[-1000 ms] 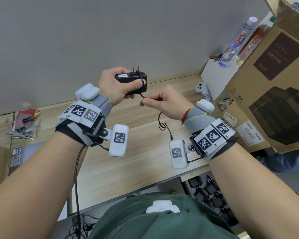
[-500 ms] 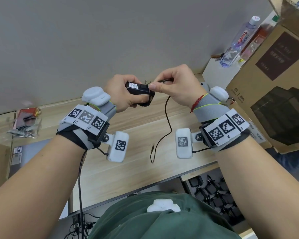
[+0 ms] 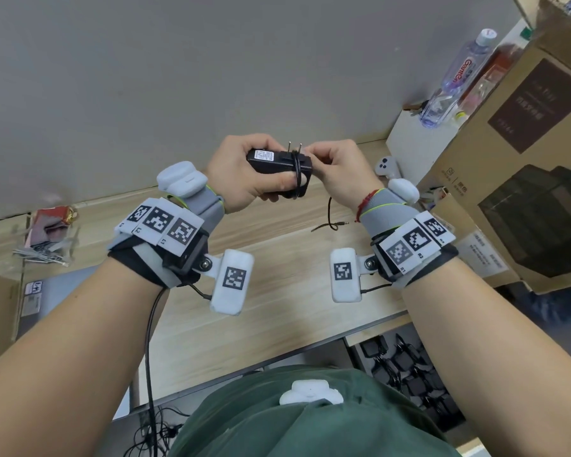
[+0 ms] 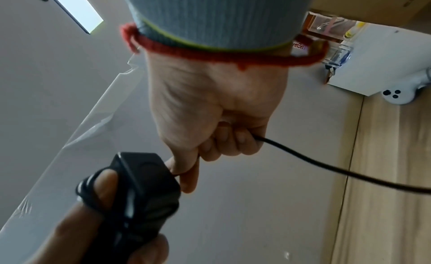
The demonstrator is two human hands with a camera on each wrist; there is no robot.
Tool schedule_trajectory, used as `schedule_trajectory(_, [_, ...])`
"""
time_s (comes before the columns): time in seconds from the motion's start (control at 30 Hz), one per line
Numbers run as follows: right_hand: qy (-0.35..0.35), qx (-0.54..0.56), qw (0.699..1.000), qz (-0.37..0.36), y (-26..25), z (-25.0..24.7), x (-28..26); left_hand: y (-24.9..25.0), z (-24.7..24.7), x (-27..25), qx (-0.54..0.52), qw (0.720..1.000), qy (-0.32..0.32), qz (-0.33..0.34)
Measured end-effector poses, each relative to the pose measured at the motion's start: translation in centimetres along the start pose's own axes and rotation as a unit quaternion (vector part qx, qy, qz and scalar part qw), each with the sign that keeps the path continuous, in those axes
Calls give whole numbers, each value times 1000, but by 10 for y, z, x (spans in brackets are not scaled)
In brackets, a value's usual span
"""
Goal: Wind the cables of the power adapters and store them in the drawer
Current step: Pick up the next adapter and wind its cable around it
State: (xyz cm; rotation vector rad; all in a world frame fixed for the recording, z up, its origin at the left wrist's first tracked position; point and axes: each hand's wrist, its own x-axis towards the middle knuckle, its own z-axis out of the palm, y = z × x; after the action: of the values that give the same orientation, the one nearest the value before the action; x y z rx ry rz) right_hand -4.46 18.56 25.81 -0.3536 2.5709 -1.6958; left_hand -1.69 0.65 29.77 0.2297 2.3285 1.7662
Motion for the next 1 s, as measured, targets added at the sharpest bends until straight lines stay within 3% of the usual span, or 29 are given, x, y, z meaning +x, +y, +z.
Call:
schedule_trajectory(0.2, [-76,-61,995,-6,10,14,-6,-3,-6,11,-63,993,103,-16])
schedule_trajectory(0.47, [-100,-50,994,1,-3,8,-11,-14,-19,18,-13,987,147,-61])
schedule_trajectory(0.63, [-105,-99,989,-31,-18,0,-11,-21,-17,15,47,987,136,-69])
schedule_trajectory(0.73, [-68,-112,991,-36,-24,-5,-9,-23,-17,12,103,987,102,-68])
schedule_trajectory(1.0, [-18,-38,998,-38,-24,-15,3,-19,-8,4,158,986,13,-44])
